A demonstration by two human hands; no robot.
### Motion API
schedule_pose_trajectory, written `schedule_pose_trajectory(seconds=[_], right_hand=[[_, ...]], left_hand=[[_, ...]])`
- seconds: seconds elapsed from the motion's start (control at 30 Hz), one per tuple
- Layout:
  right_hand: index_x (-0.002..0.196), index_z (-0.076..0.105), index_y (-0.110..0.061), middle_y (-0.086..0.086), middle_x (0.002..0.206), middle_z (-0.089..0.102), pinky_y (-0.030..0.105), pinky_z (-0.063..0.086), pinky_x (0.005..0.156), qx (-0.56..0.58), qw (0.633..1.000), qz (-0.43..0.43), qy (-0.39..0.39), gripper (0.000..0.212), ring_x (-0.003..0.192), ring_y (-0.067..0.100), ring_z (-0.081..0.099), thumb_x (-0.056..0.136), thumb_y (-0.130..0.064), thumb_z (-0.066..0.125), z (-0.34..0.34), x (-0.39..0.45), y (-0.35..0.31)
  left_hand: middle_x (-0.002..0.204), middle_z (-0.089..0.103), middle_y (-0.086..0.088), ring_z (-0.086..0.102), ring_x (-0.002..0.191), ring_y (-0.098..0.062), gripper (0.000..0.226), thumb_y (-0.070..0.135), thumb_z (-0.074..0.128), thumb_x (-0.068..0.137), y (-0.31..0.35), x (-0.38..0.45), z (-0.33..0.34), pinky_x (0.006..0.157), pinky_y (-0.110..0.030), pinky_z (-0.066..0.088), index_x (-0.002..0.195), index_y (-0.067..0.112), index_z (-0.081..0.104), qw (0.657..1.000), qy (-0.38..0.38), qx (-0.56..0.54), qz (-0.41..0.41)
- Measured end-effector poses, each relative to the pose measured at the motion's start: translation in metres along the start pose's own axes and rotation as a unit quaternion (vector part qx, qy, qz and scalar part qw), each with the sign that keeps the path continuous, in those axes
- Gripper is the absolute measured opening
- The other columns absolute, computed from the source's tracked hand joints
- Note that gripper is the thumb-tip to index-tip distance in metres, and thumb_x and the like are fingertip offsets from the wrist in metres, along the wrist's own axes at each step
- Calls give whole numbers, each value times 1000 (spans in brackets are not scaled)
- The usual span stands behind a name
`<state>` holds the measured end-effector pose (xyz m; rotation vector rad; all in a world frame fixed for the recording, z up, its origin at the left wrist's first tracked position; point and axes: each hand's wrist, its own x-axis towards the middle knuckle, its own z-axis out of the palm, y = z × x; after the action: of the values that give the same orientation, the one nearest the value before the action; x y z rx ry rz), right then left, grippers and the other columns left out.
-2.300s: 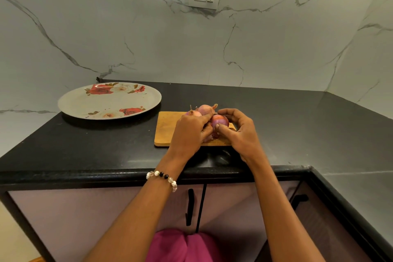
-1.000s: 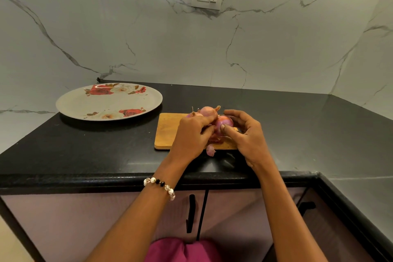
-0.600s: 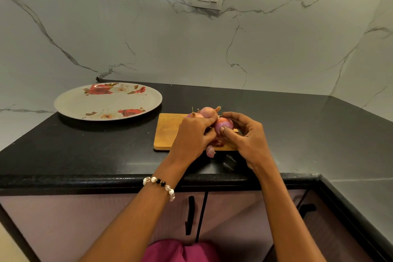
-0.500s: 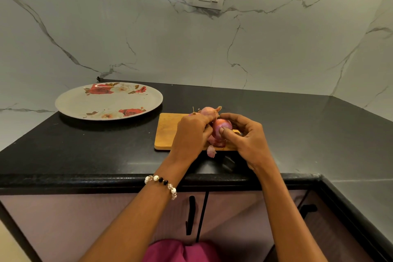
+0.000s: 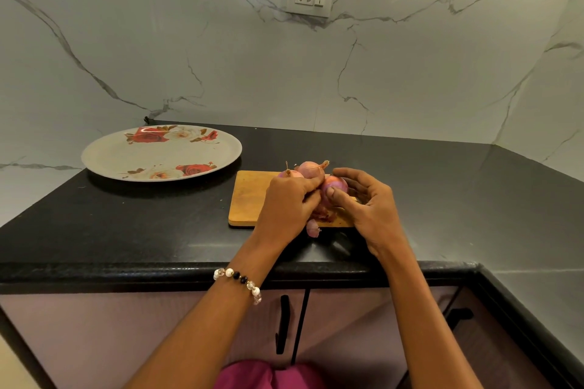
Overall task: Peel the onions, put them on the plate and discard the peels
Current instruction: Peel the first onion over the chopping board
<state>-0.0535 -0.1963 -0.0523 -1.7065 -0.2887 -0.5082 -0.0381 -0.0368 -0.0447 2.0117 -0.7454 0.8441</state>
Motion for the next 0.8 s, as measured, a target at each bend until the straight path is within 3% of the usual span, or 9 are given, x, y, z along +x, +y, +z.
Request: schedule_pose_trajectory(seconds=[0.1,0.2,0.33,0.47,0.7,0.8], right_hand=[[120,68,-21,14,118,67,38,60,85,18,999,6,-26,47,106,20,69,74,-24,81,0,-1,-1],[127,64,-22,20,126,59,29,60,80,45,997,16,-66,61,107,20,69,71,-10,83,0,-1,2],[137,58,-16,19,129,59,43,60,87,17,997,-2,-72,66,111,25,68,79,5,78,0,2,9],[136,60,-16,18,129,59,41,60,87,19,998,-15,-62,63,112,24,67,78,1,80,1,2,11],[125,65,-33,2,118,61,45,59,88,-6,999,-42,-31,61,111,23,65,76,1,82,1,4,10],[120,67,-40,2,119,66,46,60,85,-10,999,-48,-21,61,107,23,67,75,-2,83,1,3,8]], left_hand=[[99,73,-12,67,88,-20,29,10,65,88,0,0,-1,83,-25,51,117,5,66,1000,2,9,2],[99,72,-13,67,87,-21,30,9,65,88,1,1,-1,83,-24,50,118,4,65,1000,3,10,-7],[97,73,-14,68,84,-22,30,4,66,85,2,2,-2,81,-24,50,115,3,67,1000,14,16,-7],[93,74,-13,69,82,-23,29,-2,65,82,2,3,-2,79,-25,49,110,5,70,999,43,21,-8],[99,73,-10,64,85,-14,34,3,61,86,8,3,0,80,-15,45,119,7,65,999,45,-3,7],[106,72,-9,63,93,-9,36,3,64,86,7,2,-1,85,-3,40,122,8,63,999,28,-19,-6]])
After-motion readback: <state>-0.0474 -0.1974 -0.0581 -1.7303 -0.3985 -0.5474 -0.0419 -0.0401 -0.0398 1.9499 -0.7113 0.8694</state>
